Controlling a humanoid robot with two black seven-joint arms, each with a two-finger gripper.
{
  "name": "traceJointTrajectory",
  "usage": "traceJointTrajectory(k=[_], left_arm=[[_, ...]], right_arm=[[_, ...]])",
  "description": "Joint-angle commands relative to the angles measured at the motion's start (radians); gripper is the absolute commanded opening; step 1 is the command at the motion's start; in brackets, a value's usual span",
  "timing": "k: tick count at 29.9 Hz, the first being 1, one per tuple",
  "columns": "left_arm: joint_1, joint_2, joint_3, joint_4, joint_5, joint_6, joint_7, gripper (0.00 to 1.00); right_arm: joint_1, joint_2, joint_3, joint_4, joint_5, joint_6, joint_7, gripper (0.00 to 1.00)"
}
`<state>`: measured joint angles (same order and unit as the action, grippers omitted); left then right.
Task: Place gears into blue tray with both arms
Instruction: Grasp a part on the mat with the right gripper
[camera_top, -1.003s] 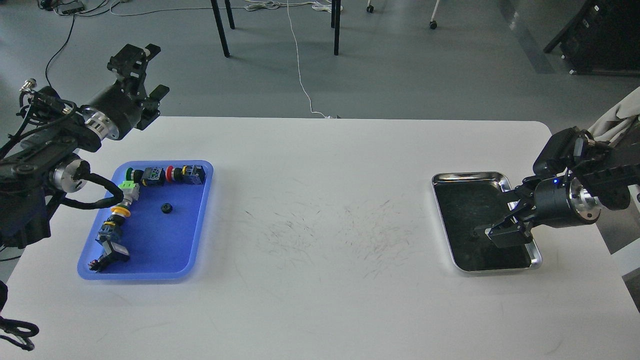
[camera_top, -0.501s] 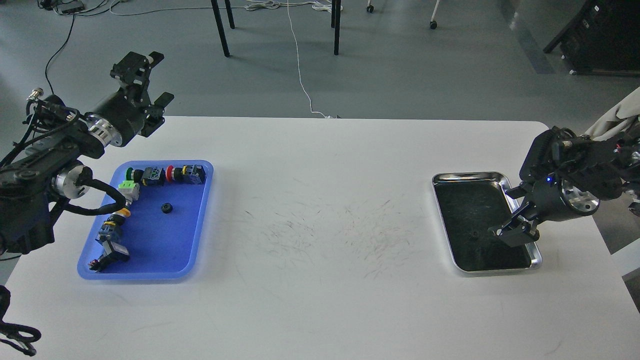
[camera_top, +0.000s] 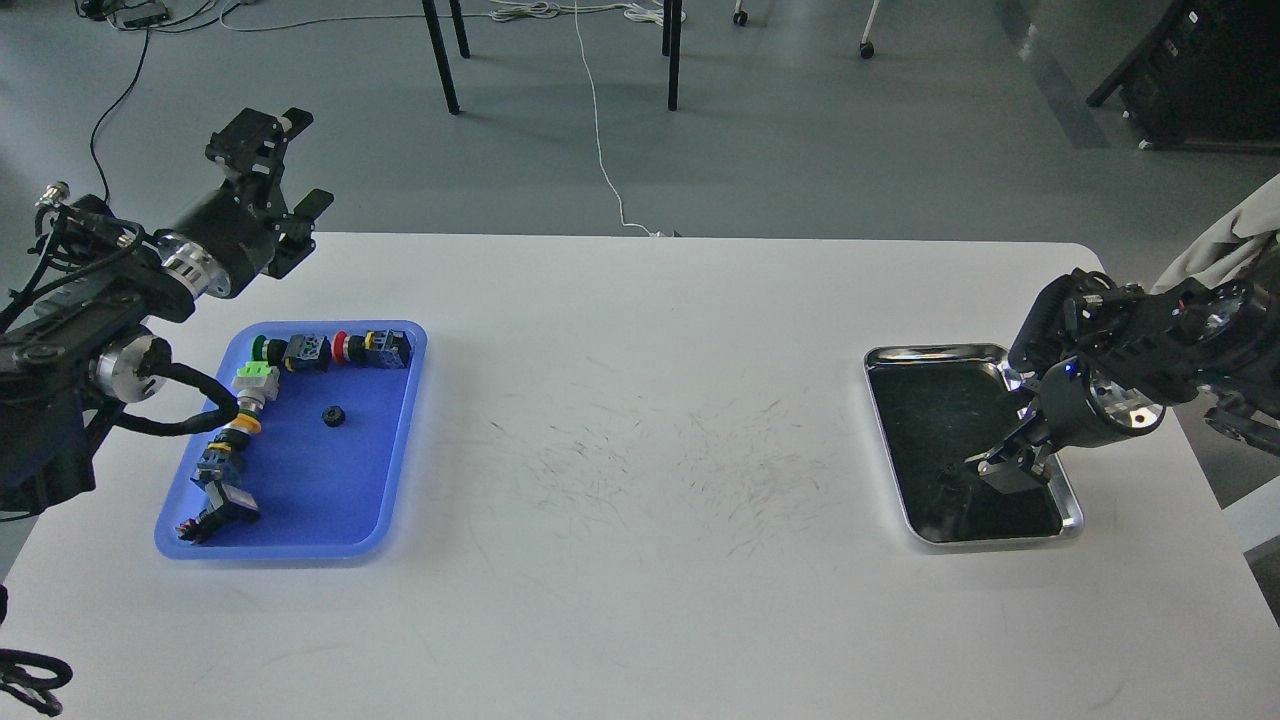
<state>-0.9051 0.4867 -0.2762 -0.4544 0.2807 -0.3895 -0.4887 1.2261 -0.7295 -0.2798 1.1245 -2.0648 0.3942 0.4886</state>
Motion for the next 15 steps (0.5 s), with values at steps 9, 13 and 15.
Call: traceJointTrajectory(k=[9, 13, 15], left_arm=[[0.000, 0.009, 0.002, 0.000, 0.000, 0.000, 0.000, 0.99], [0.000, 0.009, 0.002, 0.000, 0.000, 0.001, 0.000, 0.99], [0.003, 0.009, 0.002, 0.000, 0.000, 0.001, 0.000, 0.99]], right_arm=[[-0.042, 0.074, -0.007, -0.055, 0.000, 0.003, 0.000, 0.73], [-0.045, 0.088, -0.007, -0.060, 0.000, 0.003, 0.000, 0.63], [-0.045, 0.091, -0.007, -0.061, 0.000, 0.003, 0.000, 0.59]])
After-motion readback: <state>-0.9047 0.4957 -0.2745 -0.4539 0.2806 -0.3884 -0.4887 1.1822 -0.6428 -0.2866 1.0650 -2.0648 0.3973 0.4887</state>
